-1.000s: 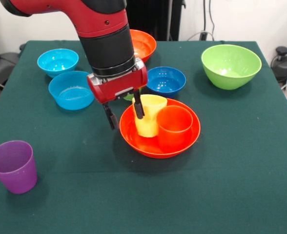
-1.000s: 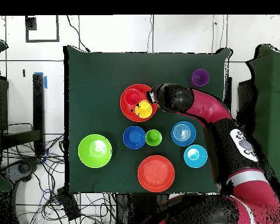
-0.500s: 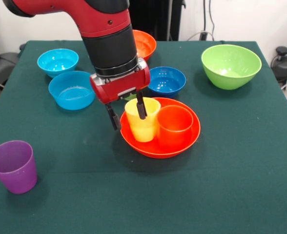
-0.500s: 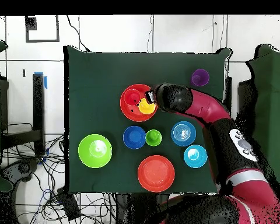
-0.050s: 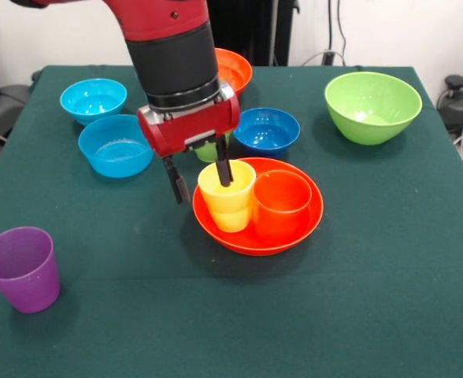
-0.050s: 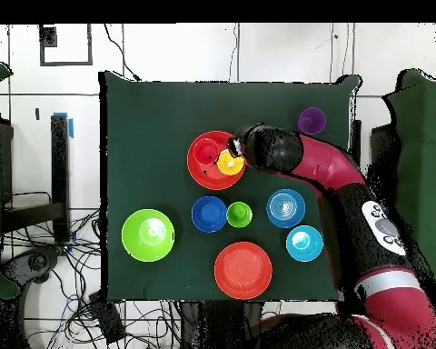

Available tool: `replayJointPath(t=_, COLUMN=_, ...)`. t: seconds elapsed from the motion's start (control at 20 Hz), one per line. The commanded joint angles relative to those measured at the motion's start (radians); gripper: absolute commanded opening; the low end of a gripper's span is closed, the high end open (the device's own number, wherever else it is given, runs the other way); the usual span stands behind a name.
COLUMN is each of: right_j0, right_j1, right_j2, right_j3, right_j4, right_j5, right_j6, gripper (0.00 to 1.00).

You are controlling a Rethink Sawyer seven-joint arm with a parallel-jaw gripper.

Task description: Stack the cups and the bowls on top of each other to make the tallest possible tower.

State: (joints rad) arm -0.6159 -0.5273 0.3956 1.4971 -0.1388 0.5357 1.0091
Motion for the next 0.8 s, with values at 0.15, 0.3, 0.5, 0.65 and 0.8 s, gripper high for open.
replayJointPath(t=0.15, right_j0=0.037, right_j1=-0.028, right_j2=0.003, right_j3=-0.081, right_j4=-0.037, right_j5=0.159, right_j6=0.031, gripper=1.0)
replayJointPath(t=0.3, right_j0=0.044, right_j1=-0.035, right_j2=-0.006, right_j3=-0.114, right_j4=-0.05, right_j5=0.194, right_j6=0.018, gripper=1.0)
replayJointPath(t=0.5, right_j0=0.048, right_j1=-0.035, right_j2=-0.017, right_j3=-0.155, right_j4=-0.074, right_j5=0.222, right_j6=-0.005, gripper=1.0)
replayJointPath(t=0.65, right_j0=0.049, right_j1=-0.034, right_j2=-0.024, right_j3=-0.185, right_j4=-0.088, right_j5=0.252, right_j6=-0.018, gripper=1.0)
replayJointPath(t=0.8, right_j0=0.05, right_j1=-0.033, right_j2=-0.035, right_j3=-0.215, right_j4=-0.1, right_j5=0.268, right_j6=-0.022, gripper=1.0)
